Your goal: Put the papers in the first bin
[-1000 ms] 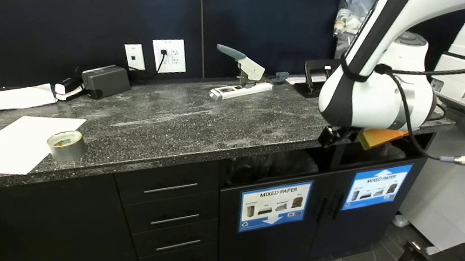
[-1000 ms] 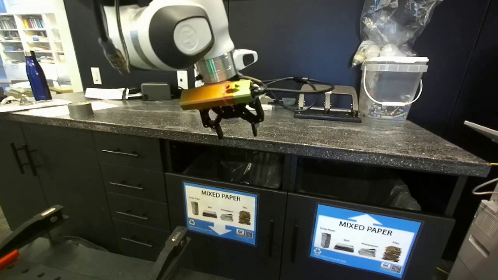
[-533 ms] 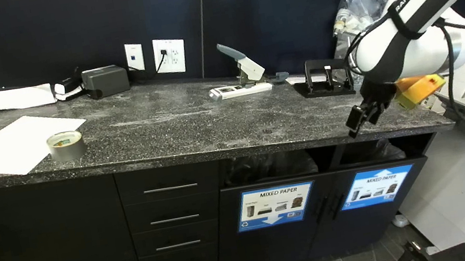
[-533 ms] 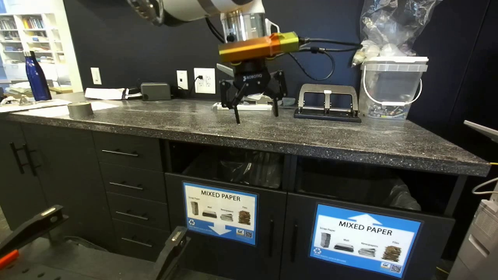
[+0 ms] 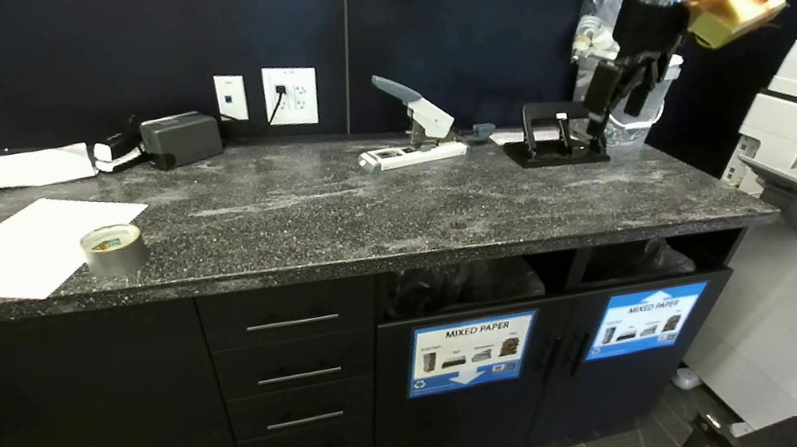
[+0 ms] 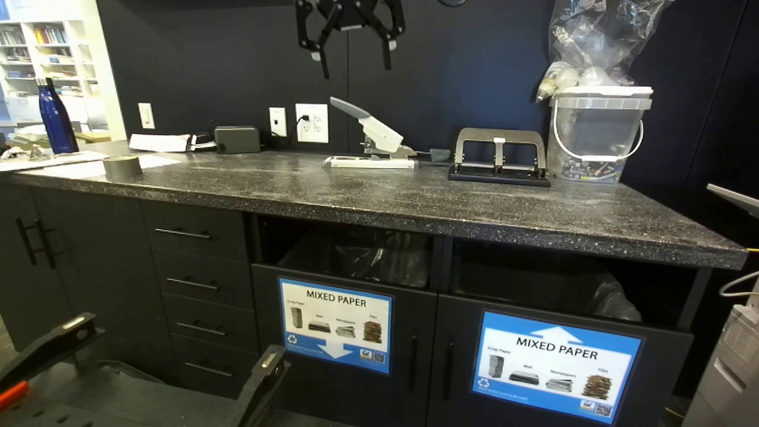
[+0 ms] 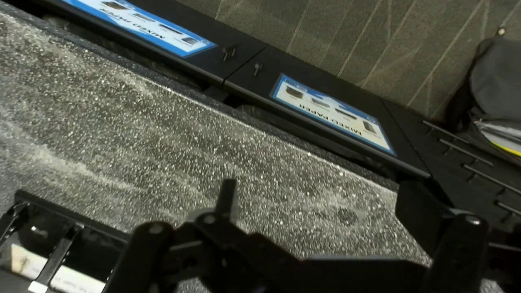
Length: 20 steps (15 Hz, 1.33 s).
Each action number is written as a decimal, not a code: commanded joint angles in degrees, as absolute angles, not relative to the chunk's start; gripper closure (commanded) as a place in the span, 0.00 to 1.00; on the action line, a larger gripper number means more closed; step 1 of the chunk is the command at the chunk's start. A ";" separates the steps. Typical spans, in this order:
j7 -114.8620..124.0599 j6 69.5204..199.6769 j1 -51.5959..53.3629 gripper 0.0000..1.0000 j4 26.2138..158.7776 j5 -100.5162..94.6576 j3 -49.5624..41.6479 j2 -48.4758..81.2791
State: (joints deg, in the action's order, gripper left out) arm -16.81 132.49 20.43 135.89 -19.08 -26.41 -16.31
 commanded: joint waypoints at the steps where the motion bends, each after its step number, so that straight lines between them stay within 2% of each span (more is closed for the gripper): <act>1: -12.33 126.33 10.53 0.00 135.11 -15.94 -12.49 -24.15; 5: -10.70 123.33 5.91 0.00 134.97 -12.75 -5.88 -28.08; 10: -3.92 111.86 1.49 0.00 133.01 -12.35 -2.25 -26.67; 15: -0.90 107.26 0.45 0.00 132.95 -11.44 -1.47 -27.41; 20: -0.61 108.61 0.29 0.00 134.32 -12.19 -1.55 -27.18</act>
